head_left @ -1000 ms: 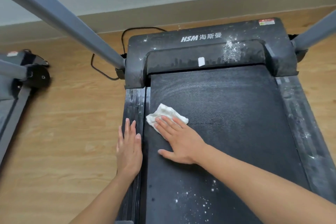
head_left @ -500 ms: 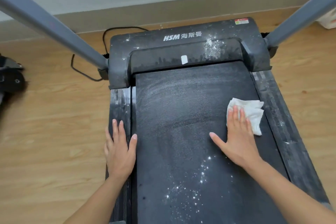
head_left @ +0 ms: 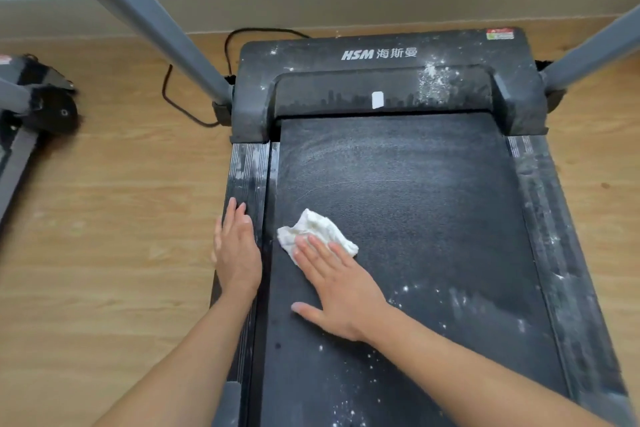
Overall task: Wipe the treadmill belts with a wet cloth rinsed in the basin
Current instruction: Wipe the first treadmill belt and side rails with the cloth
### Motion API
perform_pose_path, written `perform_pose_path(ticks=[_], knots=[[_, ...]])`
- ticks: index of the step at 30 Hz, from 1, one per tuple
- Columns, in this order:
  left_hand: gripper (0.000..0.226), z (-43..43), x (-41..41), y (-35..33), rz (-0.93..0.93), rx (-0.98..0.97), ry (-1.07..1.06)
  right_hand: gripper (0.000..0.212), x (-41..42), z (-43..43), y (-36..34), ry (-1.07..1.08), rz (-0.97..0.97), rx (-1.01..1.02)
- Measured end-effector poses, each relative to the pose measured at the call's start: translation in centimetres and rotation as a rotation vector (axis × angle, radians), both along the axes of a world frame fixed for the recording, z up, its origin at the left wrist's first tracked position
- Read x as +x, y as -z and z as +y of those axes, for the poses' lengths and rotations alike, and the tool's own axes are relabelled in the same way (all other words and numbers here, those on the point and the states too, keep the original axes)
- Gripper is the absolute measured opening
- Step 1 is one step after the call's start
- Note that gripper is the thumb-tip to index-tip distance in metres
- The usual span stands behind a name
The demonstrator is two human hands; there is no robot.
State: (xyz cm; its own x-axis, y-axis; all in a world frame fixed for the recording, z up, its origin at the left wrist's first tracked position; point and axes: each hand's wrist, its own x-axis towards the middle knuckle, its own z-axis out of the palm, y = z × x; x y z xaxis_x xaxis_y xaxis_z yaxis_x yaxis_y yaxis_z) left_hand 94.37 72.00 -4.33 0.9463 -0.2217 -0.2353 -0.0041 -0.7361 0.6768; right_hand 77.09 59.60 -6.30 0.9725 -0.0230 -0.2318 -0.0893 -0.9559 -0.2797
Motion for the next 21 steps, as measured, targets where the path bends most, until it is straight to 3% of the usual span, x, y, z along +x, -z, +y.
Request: perform_pose_path(ticks=[2, 7, 11, 14, 21], knots=[[0.067, -0.5, -0.7, 0.3, -0.055, 0.037, -0.024, 0.094, -3.5, -4.5, -0.2, 0.197, -0.023, -0.025], [0.057, -0.4, -0.8, 2.3, -0.204, 0.248, 0.096, 0.095, -15.5, -13.8, -1.8, 0.799, 0.050, 0.010], [0.058, -1.3, -1.5, 2.3, -0.228, 0.277, 0.074, 0.113, -15.7, -13.0, -1.9, 0.934, 0.098, 0.068], [0.056, -1.2, -1.2, 2.2, -0.215, 0.266, 0.073, 0.127, -12.6, -10.4, -1.7, 0.863, 0.136, 0.108], [0.066, 1.9, 1.0, 1.5, -0.093, 0.065, 0.178, 0.132, -2.7, -0.5, -2.3, 0.336, 0.132, 0.128]])
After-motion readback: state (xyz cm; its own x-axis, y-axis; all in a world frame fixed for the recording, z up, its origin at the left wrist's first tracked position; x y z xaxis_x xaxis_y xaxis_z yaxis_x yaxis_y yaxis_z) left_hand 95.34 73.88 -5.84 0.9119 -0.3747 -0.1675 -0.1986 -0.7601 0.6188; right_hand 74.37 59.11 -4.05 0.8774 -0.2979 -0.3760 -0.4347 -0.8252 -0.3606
